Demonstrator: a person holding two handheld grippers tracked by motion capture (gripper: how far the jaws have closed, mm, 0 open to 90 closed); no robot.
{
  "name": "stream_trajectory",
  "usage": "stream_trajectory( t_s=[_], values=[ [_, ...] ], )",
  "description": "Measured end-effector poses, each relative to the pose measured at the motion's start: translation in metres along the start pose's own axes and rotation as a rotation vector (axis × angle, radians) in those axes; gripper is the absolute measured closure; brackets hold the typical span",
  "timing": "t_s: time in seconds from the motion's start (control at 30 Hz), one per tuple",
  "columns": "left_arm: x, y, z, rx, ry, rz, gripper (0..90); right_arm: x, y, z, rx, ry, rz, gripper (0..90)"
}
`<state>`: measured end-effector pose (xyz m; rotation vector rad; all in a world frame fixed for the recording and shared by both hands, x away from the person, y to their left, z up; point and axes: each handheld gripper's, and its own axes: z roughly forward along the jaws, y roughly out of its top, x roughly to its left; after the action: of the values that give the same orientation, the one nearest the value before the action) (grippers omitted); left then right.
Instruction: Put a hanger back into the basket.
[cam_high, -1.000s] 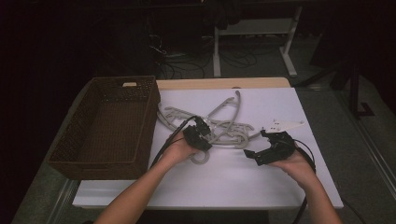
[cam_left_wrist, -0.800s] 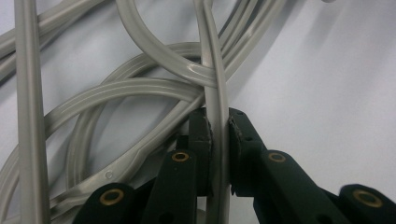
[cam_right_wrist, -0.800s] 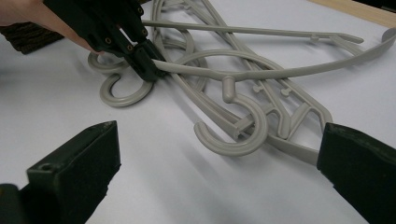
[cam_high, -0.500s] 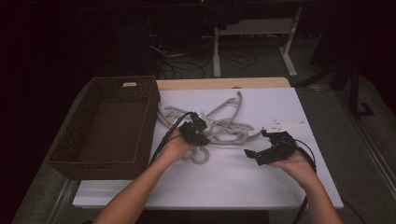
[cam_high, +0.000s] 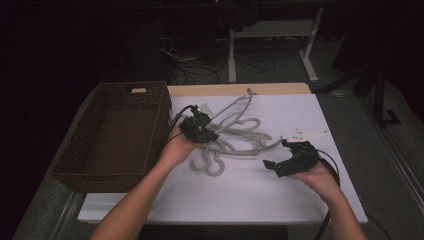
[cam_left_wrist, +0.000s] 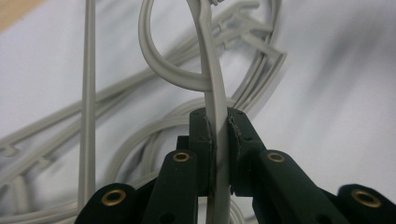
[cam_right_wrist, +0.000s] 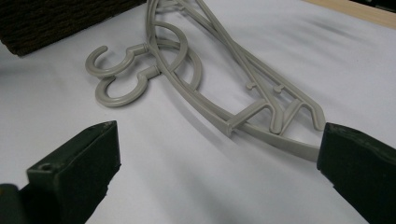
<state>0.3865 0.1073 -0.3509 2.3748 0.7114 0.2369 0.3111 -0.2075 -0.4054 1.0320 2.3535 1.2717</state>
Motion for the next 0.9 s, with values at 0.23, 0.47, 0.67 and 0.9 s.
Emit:
stream_trajectory(
  t_s=[0.23, 0.47, 0.67, 0.9],
  values=[
    [0.007, 0.006, -0.035, -0.04, 0.008, -0.004, 82.3, 0.0, -0.003, 0.002, 0.01, 0.0, 0.007, 0.0],
    [0.021, 0.002, -0.076, -0.065, 0.013, -0.018, 82.3, 0.003, -0.004, 0.004, 0.004, 0.011, 0.017, 0.0],
    [0.037, -0.009, -0.109, -0.1, 0.034, -0.044, 82.3, 0.005, -0.004, 0.003, -0.012, 0.013, 0.029, 0.0],
    [0.056, -0.032, -0.147, -0.14, 0.051, -0.085, 82.4, 0.005, -0.013, 0.0, -0.006, 0.008, 0.042, 0.0]
  ],
)
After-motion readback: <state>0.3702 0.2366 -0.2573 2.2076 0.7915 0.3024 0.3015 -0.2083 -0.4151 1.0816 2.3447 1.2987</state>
